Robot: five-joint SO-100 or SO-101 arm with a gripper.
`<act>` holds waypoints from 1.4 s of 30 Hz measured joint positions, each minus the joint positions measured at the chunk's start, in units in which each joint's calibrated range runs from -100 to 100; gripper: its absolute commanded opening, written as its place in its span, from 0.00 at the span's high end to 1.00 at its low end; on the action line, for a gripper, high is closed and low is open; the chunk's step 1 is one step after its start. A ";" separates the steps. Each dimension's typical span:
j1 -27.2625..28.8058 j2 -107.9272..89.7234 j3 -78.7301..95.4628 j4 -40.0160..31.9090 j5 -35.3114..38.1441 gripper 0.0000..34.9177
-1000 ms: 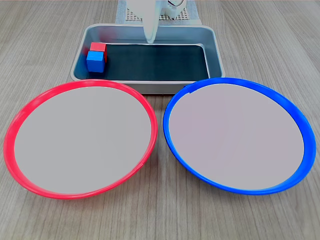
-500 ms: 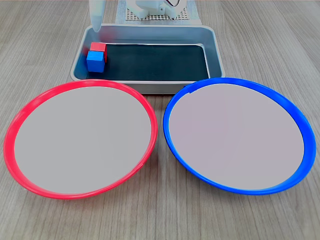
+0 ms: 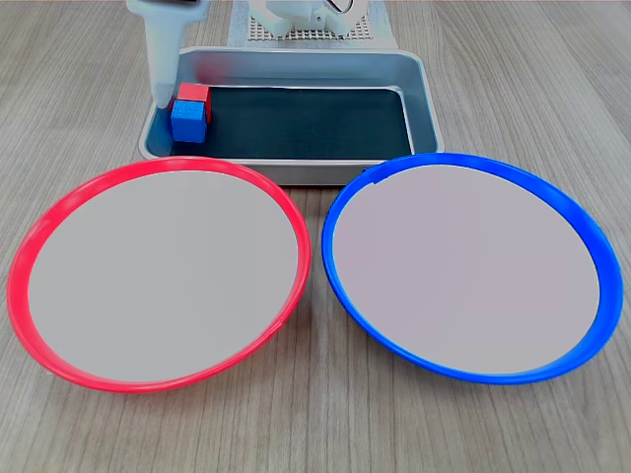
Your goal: Move two blocks from tray to matching dishes
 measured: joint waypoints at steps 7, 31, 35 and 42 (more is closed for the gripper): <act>0.09 1.11 0.09 -1.47 1.03 1.00; -11.95 -5.46 -3.36 22.19 7.91 0.70; -12.04 -5.46 -2.99 21.45 10.26 0.52; -13.89 -5.46 2.36 16.15 10.84 0.46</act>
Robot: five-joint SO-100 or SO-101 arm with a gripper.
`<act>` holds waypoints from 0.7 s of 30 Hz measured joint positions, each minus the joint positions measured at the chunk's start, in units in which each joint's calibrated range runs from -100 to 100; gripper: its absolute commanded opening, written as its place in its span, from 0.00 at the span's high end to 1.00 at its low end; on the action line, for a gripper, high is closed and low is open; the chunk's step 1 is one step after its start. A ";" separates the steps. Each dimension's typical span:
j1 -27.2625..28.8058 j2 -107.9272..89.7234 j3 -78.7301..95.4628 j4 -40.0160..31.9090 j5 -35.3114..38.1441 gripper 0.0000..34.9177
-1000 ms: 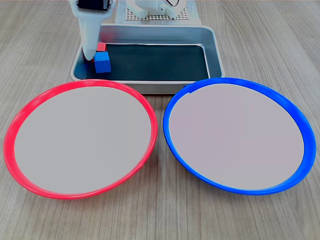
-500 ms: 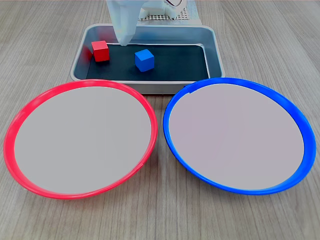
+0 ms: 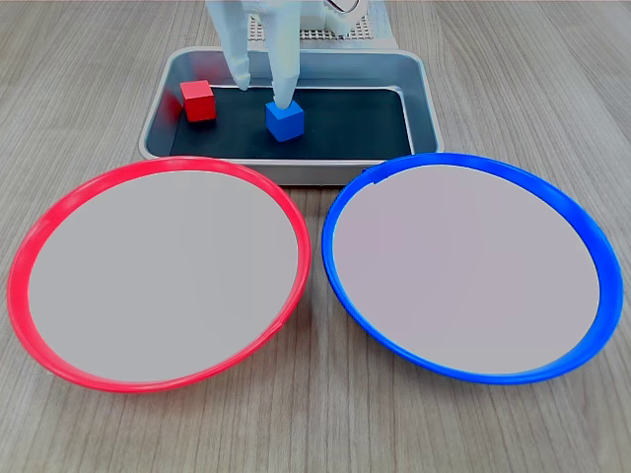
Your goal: Move two blocks from tray to matching dishes
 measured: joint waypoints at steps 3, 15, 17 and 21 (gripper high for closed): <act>-0.88 0.00 3.27 -2.94 -0.10 0.47; -8.76 1.96 2.36 -3.51 -3.42 1.00; -10.18 2.90 -2.00 -1.22 -4.93 1.00; -16.81 8.35 -17.97 -0.57 -12.60 1.00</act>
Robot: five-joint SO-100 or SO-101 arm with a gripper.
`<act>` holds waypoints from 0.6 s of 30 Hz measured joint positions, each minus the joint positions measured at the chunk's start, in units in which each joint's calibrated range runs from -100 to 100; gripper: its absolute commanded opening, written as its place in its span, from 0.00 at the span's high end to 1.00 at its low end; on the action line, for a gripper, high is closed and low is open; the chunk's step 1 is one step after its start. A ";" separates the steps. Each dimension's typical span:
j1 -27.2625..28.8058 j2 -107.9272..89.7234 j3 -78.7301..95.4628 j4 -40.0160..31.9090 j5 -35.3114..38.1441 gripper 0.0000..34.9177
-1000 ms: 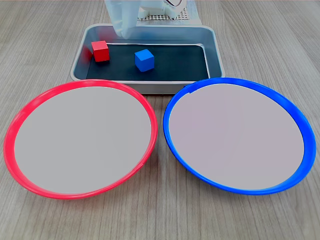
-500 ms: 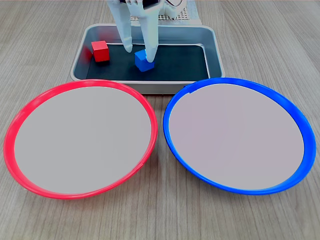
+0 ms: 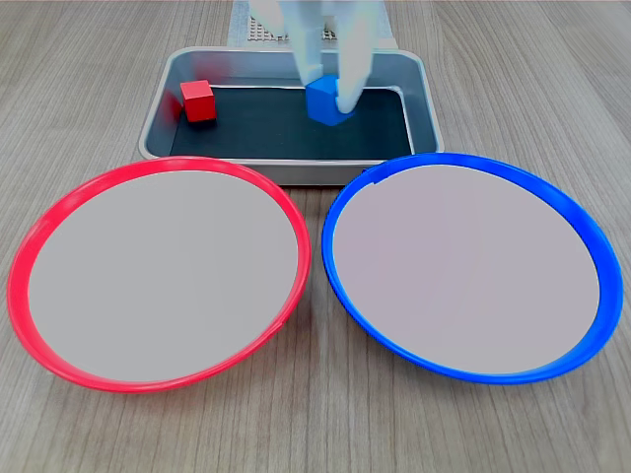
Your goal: Move two blocks from tray to matching dishes
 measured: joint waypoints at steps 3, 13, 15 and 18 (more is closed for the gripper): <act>-2.74 7.25 -12.52 -4.81 -6.50 1.00; -11.15 26.43 -18.42 -25.69 -7.81 0.31; -10.97 26.43 -17.97 -25.94 -7.42 0.45; -11.59 24.30 -15.43 -25.53 -7.03 0.99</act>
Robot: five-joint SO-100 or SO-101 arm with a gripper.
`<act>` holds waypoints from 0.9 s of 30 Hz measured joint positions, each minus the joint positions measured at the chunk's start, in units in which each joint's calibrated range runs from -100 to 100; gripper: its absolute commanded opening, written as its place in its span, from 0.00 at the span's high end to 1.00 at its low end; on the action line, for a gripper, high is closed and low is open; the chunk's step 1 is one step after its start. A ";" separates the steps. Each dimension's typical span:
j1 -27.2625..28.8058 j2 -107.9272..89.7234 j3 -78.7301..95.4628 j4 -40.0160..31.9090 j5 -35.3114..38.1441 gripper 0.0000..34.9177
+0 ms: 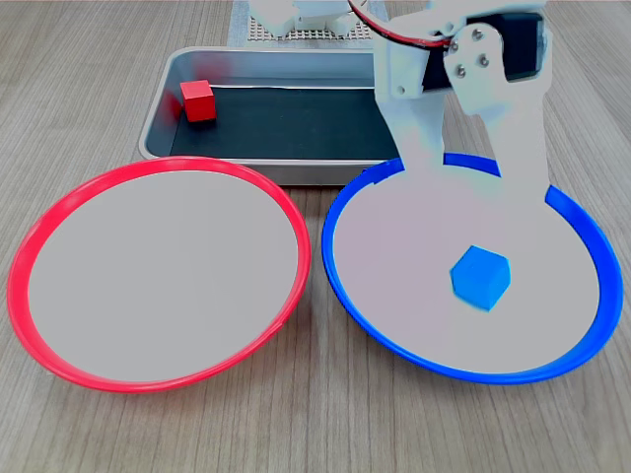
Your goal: Move two blocks from tray to matching dishes
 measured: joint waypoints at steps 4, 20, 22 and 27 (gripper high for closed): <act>2.83 -9.63 4.90 6.93 0.00 0.99; 47.88 -41.77 37.39 23.82 20.12 0.51; 50.27 -41.77 39.66 21.04 21.00 0.51; 49.82 -41.26 42.47 18.35 21.25 0.53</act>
